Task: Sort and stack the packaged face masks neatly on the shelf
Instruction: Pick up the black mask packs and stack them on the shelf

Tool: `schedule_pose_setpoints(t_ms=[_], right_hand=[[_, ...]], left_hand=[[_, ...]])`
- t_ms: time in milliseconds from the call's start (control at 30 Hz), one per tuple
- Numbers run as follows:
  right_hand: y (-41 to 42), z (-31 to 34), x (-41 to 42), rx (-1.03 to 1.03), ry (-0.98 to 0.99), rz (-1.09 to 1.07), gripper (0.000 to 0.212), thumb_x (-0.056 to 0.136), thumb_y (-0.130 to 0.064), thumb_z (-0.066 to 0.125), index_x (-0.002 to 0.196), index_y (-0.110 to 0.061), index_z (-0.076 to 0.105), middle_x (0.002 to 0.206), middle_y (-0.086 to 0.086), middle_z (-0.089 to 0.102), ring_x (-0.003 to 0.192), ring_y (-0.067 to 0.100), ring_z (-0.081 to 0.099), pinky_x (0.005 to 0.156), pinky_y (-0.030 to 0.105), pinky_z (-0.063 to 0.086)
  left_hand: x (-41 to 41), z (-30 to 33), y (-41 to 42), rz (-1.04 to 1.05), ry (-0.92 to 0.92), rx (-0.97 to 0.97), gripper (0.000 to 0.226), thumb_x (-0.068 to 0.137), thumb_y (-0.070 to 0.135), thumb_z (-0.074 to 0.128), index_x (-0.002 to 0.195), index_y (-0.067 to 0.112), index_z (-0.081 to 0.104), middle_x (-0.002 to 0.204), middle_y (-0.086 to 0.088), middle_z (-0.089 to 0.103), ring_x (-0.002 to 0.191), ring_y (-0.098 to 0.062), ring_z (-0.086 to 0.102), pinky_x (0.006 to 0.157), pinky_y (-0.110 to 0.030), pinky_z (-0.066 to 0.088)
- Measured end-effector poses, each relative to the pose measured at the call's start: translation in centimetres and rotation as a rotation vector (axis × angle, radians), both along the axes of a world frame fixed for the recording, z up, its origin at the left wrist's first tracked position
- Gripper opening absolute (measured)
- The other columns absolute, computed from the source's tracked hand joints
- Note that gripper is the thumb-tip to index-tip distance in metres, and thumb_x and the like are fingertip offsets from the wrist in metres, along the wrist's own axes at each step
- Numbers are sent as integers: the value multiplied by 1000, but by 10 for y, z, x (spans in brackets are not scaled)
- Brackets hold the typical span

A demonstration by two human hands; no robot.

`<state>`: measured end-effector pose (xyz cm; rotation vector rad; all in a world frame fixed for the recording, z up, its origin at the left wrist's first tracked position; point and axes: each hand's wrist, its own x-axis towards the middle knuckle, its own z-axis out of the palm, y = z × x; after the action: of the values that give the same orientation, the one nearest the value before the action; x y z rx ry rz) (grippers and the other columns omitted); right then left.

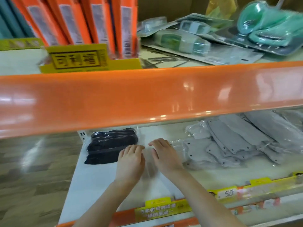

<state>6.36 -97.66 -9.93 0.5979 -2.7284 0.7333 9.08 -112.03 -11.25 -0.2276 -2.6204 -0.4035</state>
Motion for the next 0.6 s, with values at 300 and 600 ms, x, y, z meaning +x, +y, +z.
schedule_pose_setpoints(t_ms=[300, 600], right_hand=[[118, 4, 3, 12, 157, -214, 32, 79, -24, 36, 90, -22, 67, 91, -6, 63, 77, 21, 64, 63, 32, 52], [216, -13, 8, 48, 179, -356, 31, 72, -25, 44, 91, -18, 68, 95, 0, 63, 86, 23, 60, 72, 30, 43]], left_hand=[[-10, 10, 121, -132, -29, 84, 35, 73, 21, 40, 91, 21, 70, 90, 9, 68, 87, -16, 65, 77, -27, 44], [-10, 2, 221, -188, -2, 140, 30, 77, 22, 42, 91, 16, 67, 94, 3, 66, 96, -18, 57, 81, -29, 37]])
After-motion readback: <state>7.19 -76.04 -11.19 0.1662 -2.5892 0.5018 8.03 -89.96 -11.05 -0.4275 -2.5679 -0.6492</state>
